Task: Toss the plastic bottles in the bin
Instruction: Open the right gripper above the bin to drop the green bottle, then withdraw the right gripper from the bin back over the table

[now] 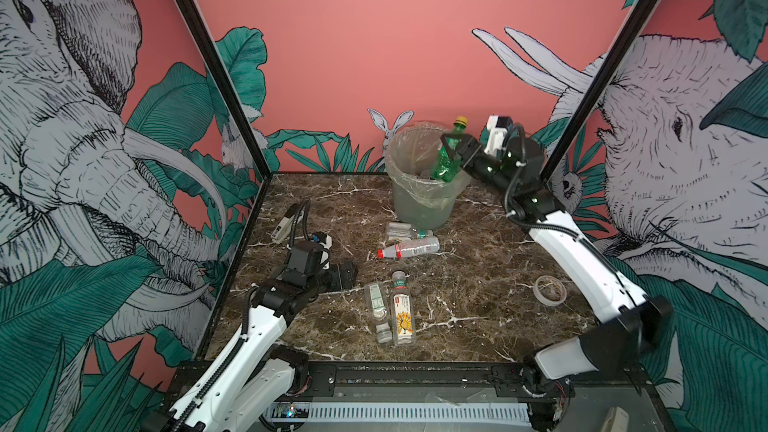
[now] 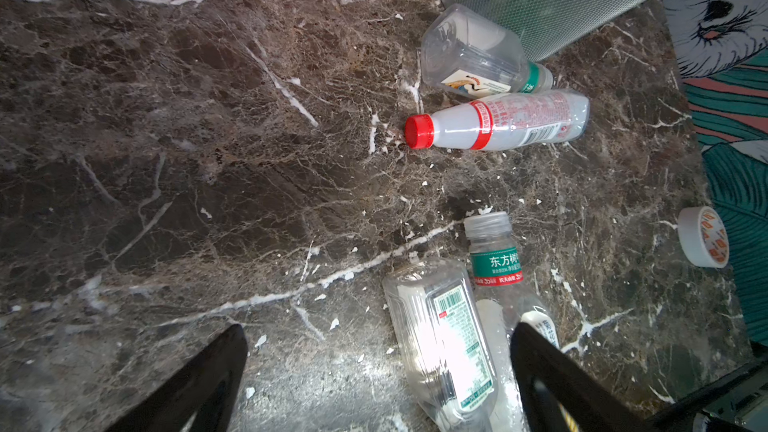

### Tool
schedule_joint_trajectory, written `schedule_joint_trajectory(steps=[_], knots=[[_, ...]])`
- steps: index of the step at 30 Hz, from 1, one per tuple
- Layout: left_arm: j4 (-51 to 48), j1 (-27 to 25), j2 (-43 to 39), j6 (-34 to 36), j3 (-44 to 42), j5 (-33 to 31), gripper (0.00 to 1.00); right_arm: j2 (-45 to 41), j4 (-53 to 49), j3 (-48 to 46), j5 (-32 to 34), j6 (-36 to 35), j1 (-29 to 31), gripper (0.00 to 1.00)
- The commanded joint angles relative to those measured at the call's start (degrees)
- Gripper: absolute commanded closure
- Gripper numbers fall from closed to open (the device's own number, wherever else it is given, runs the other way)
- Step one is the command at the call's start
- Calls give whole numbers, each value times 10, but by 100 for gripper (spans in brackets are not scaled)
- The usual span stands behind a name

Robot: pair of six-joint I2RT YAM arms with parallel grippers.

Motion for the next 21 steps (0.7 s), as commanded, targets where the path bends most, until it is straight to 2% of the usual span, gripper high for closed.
schedule_joint_trajectory(steps=[1, 5, 9, 21], knots=[[4, 4, -8, -19, -5, 9, 1, 41, -87, 77, 26, -15, -7, 1], [0, 4, -25, -24, -6, 9, 1, -15, -68, 37, 45, -27, -6, 1], [0, 4, -30, -20, -7, 11, 1, -103, -59, -49, 52, -60, -7, 1], [13, 4, -25, -26, -13, 55, 0, -332, -78, -362, 46, -50, -7, 1]])
